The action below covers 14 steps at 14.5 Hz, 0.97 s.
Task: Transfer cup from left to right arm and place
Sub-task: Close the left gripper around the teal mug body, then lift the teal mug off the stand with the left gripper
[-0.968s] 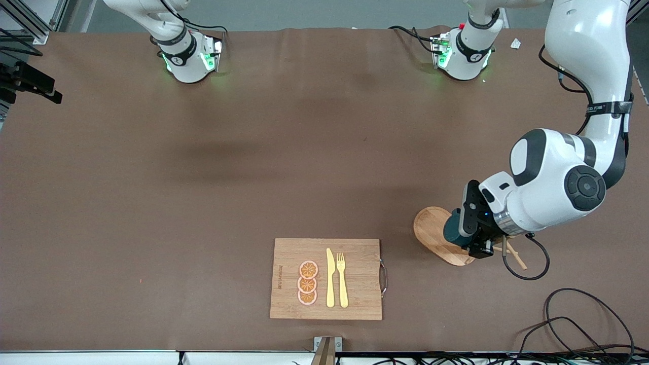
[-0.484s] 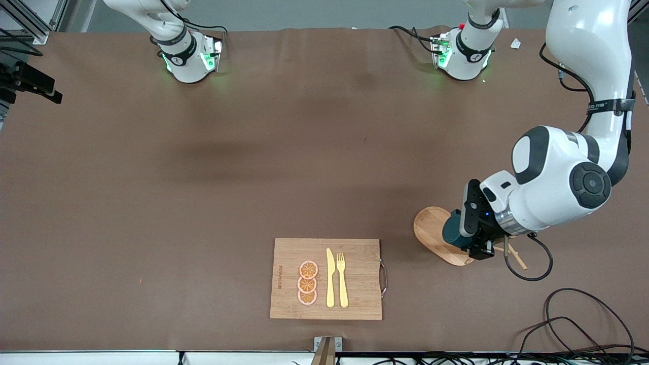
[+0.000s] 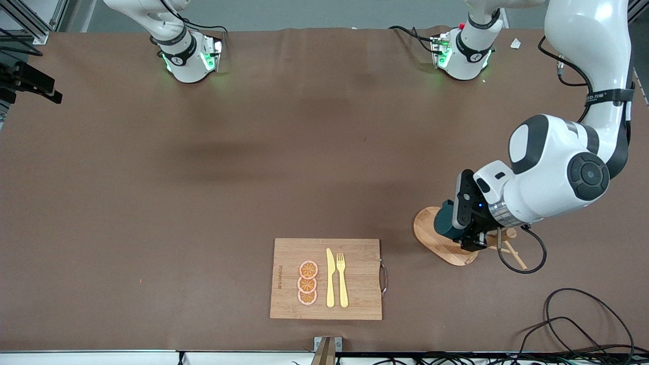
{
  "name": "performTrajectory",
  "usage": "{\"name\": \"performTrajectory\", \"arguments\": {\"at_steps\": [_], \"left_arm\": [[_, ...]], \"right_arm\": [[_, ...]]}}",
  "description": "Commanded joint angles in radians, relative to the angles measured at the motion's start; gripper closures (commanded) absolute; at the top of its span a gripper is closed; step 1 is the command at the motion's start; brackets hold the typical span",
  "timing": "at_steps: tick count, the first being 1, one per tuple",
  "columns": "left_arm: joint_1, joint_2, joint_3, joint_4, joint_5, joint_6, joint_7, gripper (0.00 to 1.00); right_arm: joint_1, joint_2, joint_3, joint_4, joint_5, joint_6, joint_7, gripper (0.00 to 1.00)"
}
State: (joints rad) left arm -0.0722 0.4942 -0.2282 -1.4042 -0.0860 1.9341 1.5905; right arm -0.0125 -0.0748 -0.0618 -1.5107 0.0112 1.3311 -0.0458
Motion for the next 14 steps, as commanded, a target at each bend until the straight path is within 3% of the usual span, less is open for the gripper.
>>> {"name": "performTrajectory", "arguments": {"at_steps": [1, 7, 14], "left_arm": [[-0.047, -0.032, 0.003, 0.014, 0.038, -0.038, -0.026, 0.54], [-0.233, -0.056, 0.001, 0.014, 0.313, -0.038, -0.101, 0.55], [-0.529, -0.017, 0.004, 0.005, 0.678, -0.075, -0.467, 0.56]], "right_arm": [[-0.023, -0.025, 0.014, -0.025, -0.008, 0.0, -0.013, 0.0], [-0.026, -0.025, 0.014, -0.026, -0.008, 0.0, -0.014, 0.0], [-0.026, -0.025, 0.013, -0.026, -0.008, 0.0, -0.014, 0.0]]}}
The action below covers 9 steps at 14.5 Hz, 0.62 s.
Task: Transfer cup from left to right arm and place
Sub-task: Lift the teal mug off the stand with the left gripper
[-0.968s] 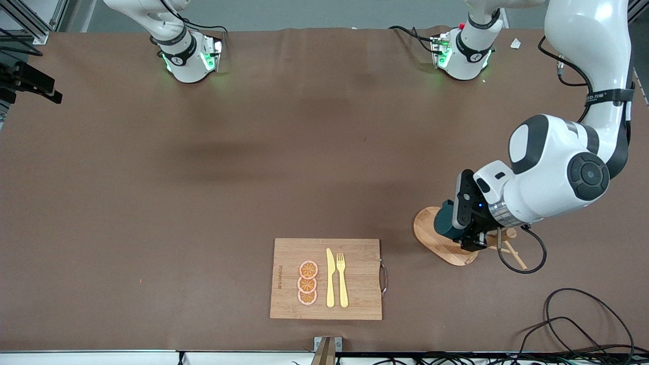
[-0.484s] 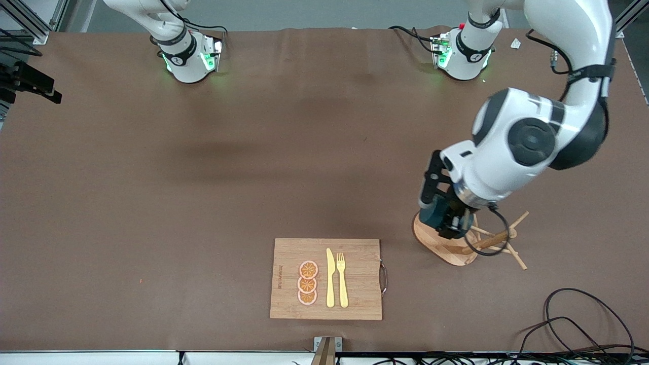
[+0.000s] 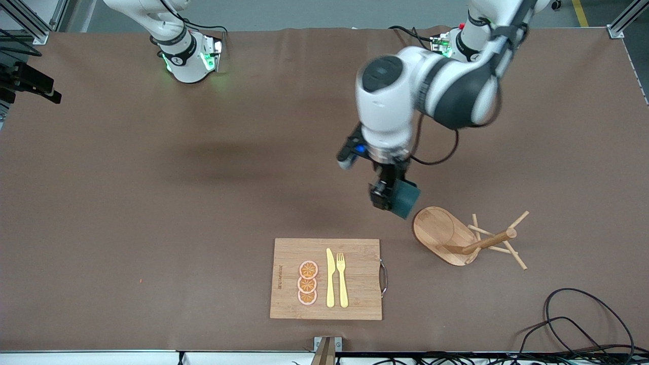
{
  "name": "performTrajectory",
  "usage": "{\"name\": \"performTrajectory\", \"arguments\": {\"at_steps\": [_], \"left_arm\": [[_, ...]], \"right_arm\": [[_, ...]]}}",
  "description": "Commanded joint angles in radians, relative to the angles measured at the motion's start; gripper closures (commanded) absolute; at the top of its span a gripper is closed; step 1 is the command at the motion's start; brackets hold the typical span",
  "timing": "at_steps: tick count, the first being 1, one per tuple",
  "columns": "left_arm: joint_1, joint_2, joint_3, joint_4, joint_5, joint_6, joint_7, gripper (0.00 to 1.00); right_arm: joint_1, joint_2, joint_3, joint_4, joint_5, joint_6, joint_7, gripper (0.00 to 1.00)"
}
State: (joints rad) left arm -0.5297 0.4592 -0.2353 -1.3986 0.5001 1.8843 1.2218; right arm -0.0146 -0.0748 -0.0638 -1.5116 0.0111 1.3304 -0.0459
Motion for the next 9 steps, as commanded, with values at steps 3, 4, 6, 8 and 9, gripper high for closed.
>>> {"name": "performTrajectory", "arguments": {"at_steps": [3, 4, 6, 8, 9], "left_arm": [[-0.189, 0.079, 0.013, -0.003, 0.208, -0.054, -0.252, 0.56], [-0.225, 0.105, 0.011, -0.003, 0.253, -0.071, -0.313, 0.56], [-0.316, 0.182, 0.016, -0.002, 0.381, -0.096, -0.422, 0.56], [-0.387, 0.266, 0.021, 0.004, 0.471, -0.131, -0.52, 0.56], [-0.419, 0.3, 0.03, 0.004, 0.51, -0.137, -0.566, 0.56]], "right_arm": [[-0.024, -0.025, 0.015, -0.025, -0.008, 0.001, -0.014, 0.0], [-0.024, -0.025, 0.015, -0.027, -0.008, 0.001, -0.014, 0.0], [-0.025, -0.025, 0.015, -0.025, -0.008, 0.001, -0.014, 0.0], [-0.025, -0.025, 0.015, -0.027, -0.008, 0.001, -0.014, 0.0], [-0.025, -0.025, 0.015, -0.027, -0.008, 0.001, -0.014, 0.0]]}}
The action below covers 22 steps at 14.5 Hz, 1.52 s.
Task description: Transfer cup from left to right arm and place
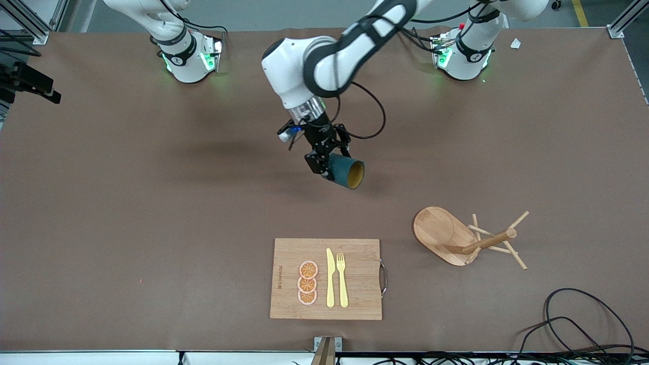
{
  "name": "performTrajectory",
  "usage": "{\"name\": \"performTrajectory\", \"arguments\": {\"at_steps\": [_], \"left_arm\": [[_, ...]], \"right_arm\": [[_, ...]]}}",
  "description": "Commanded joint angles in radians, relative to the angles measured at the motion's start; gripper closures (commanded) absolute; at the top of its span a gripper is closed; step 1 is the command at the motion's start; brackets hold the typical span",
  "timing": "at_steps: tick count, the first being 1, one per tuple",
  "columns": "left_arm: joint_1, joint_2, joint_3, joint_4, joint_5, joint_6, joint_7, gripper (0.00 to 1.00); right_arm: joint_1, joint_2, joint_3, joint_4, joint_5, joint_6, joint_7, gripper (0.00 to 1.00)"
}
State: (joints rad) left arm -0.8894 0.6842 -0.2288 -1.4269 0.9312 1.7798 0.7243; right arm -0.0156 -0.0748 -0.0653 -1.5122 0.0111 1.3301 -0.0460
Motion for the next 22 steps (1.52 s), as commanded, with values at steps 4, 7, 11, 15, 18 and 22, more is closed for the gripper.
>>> {"name": "performTrajectory", "arguments": {"at_steps": [4, 7, 11, 15, 18, 22], "left_arm": [[-0.134, 0.164, 0.034, 0.026, 0.233, -0.123, -0.164, 0.56], [-0.206, 0.219, 0.034, 0.022, 0.305, -0.157, -0.206, 0.56], [-0.261, 0.277, 0.039, 0.029, 0.331, -0.186, -0.207, 0.55], [-0.29, 0.316, 0.043, 0.037, 0.333, -0.198, -0.229, 0.53], [-0.296, 0.33, 0.042, 0.04, 0.331, -0.197, -0.236, 0.53], [-0.306, 0.371, 0.042, 0.089, 0.331, -0.197, -0.244, 0.49]], "right_arm": [[-0.029, -0.025, 0.016, -0.026, -0.008, 0.001, -0.014, 0.0], [-0.029, -0.025, 0.016, -0.026, -0.008, 0.001, -0.014, 0.0], [-0.03, -0.025, 0.016, -0.026, -0.008, 0.001, -0.014, 0.0], [-0.03, -0.025, 0.016, -0.026, -0.008, 0.001, -0.014, 0.0], [-0.03, -0.025, 0.016, -0.026, -0.008, 0.001, -0.014, 0.0], [-0.037, -0.025, 0.016, -0.028, -0.008, 0.001, -0.014, 0.0]]}}
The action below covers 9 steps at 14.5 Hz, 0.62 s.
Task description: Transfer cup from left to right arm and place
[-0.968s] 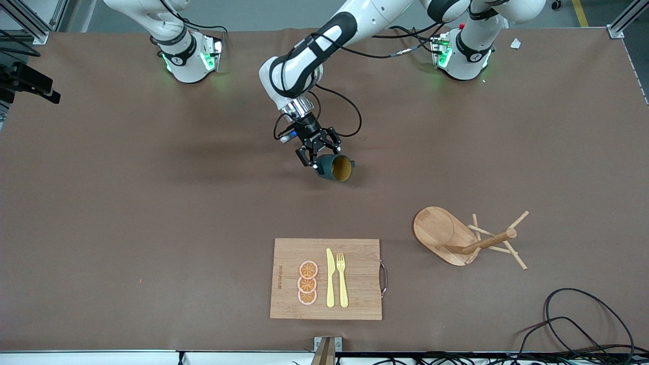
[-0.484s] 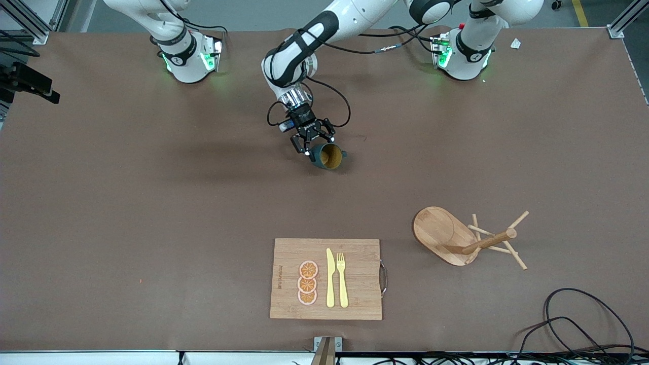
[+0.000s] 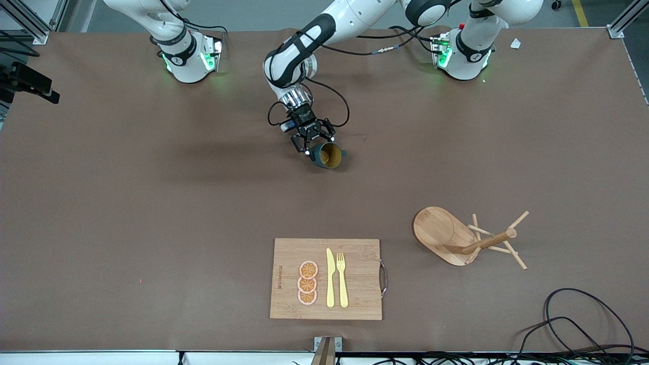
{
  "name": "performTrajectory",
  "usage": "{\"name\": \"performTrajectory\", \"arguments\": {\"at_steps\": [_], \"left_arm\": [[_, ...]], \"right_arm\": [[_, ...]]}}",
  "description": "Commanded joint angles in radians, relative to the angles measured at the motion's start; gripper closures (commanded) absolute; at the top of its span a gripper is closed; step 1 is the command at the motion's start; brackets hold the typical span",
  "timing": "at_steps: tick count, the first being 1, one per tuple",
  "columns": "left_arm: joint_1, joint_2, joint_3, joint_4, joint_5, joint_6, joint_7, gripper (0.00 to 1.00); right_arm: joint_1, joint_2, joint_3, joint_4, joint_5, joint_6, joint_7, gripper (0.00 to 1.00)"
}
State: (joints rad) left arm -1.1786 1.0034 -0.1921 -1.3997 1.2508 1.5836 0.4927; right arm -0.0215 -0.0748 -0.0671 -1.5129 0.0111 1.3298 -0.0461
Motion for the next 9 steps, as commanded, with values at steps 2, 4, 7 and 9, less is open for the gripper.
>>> {"name": "performTrajectory", "arguments": {"at_steps": [2, 4, 7, 9], "left_arm": [[-0.019, 0.052, 0.003, 0.067, 0.01, -0.001, -0.014, 0.48], [-0.019, 0.05, 0.003, 0.07, 0.009, -0.001, -0.013, 0.46], [-0.021, 0.05, 0.002, 0.077, 0.006, -0.001, -0.013, 0.4], [-0.021, 0.052, 0.002, 0.077, 0.006, -0.001, -0.013, 0.39]], "right_arm": [[-0.031, -0.023, 0.018, -0.026, -0.008, 0.002, -0.014, 0.0], [-0.032, -0.02, 0.018, -0.021, -0.003, 0.003, -0.012, 0.0], [-0.035, -0.017, 0.018, 0.0, -0.008, 0.005, -0.009, 0.0], [-0.055, -0.01, 0.018, 0.01, -0.005, 0.006, -0.003, 0.0]]}}
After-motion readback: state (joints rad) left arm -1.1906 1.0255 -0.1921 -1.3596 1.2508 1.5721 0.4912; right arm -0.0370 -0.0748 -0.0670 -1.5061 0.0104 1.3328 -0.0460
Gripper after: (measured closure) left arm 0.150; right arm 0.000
